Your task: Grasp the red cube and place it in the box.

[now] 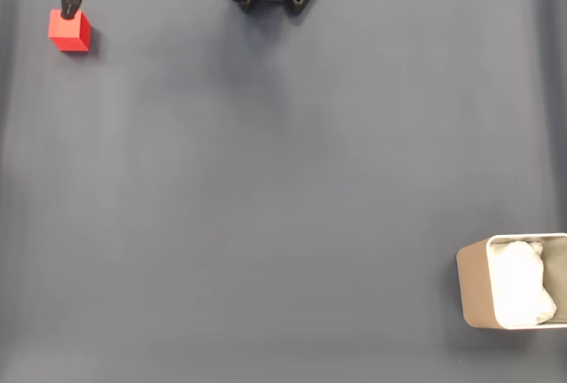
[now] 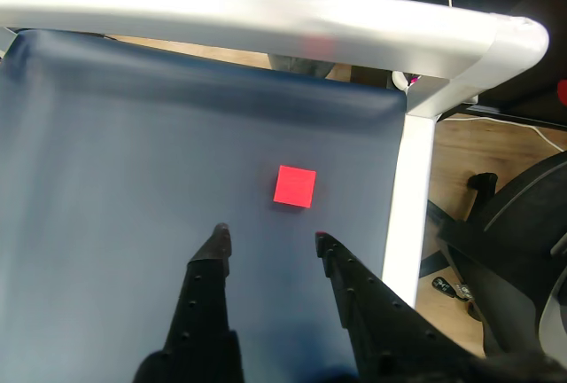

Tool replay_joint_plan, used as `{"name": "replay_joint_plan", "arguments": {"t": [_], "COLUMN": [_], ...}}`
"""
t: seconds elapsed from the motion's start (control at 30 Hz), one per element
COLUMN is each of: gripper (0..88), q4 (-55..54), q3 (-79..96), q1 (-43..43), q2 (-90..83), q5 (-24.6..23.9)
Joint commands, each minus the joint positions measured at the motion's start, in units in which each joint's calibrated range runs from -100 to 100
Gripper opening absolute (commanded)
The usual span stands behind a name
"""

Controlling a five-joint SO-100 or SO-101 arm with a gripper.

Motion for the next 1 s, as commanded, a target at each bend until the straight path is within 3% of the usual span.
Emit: {"name": "replay_joint_plan", "arguments": {"t": [0.0, 0.5, 0.97], "gripper": [28.0, 38.9, 41.4], "q4": [-0.7, -6.2, -15.2], "q3": [-2.3, -2.6, -2.6], "q1": [0.9, 2.2, 3.2], "q2": [0.9, 7.4, 15.5], "q5": [-0.8, -2.4, -2.6]}}
